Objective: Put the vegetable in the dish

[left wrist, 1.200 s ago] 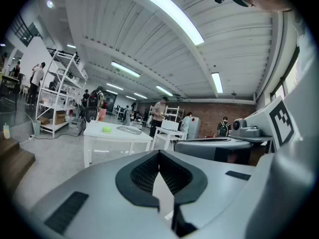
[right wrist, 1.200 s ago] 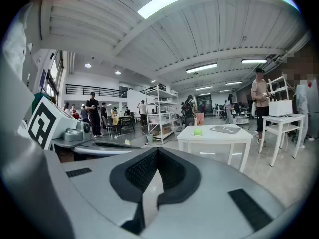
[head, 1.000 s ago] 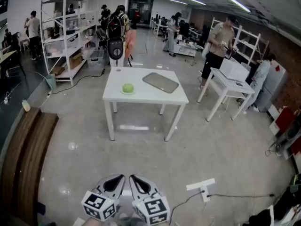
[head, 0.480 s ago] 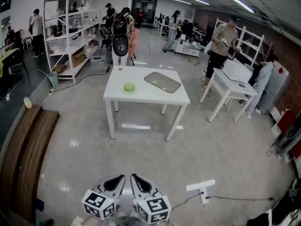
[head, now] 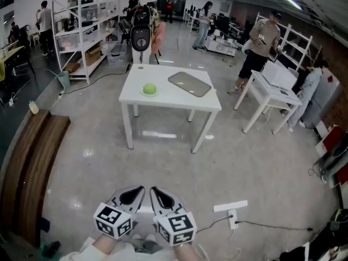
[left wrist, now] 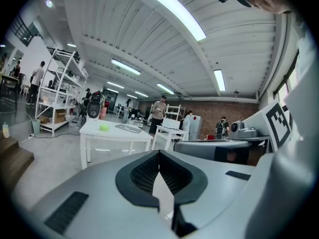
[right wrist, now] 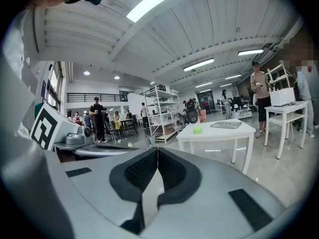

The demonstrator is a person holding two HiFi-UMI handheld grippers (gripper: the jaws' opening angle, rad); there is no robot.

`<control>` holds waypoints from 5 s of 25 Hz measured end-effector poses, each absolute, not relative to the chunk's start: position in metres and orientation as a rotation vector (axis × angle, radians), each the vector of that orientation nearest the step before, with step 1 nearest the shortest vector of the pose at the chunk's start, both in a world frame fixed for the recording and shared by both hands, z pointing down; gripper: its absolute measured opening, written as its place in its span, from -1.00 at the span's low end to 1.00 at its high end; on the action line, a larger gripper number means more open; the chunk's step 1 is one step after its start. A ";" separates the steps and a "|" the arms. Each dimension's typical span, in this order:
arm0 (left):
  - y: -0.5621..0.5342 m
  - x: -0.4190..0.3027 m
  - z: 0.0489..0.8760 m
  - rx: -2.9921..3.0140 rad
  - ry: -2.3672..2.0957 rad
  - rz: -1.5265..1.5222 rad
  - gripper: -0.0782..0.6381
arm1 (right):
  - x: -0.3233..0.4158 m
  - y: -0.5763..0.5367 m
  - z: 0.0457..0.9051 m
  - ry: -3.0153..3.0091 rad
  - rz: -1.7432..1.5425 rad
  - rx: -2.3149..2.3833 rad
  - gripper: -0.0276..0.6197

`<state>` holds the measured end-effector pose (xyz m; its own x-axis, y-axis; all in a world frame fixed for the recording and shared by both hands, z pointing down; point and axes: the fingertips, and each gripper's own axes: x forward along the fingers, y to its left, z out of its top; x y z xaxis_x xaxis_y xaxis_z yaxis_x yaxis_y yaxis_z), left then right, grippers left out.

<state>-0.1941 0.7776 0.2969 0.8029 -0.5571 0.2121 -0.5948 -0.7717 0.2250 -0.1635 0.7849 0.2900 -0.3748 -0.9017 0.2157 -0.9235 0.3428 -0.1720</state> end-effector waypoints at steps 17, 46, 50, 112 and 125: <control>0.672 -0.166 0.315 2.675 -0.911 0.179 -0.76 | -0.138 0.679 0.309 -2.527 0.434 1.648 -0.88; 0.349 -0.154 0.318 2.690 -0.722 0.201 -0.76 | -0.120 0.360 0.315 -2.379 0.459 1.802 -0.88; 0.323 -0.151 0.326 2.682 -0.716 0.217 -0.76 | -0.118 0.330 0.325 -2.377 0.487 1.798 -0.88; -0.038 -0.045 0.351 2.513 -0.804 0.302 -0.76 | -0.003 -0.026 0.343 -2.472 0.659 1.608 -0.88; -0.080 -0.058 0.360 2.541 -0.709 0.327 -0.76 | -0.013 -0.073 0.350 -2.410 0.663 1.695 -0.88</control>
<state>-0.0575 -0.0802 0.3596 0.8373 -0.4236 0.3456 -0.5379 -0.7515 0.3820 -0.0134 -0.0733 0.3499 -0.3650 -0.8660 0.3418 -0.9190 0.2764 -0.2811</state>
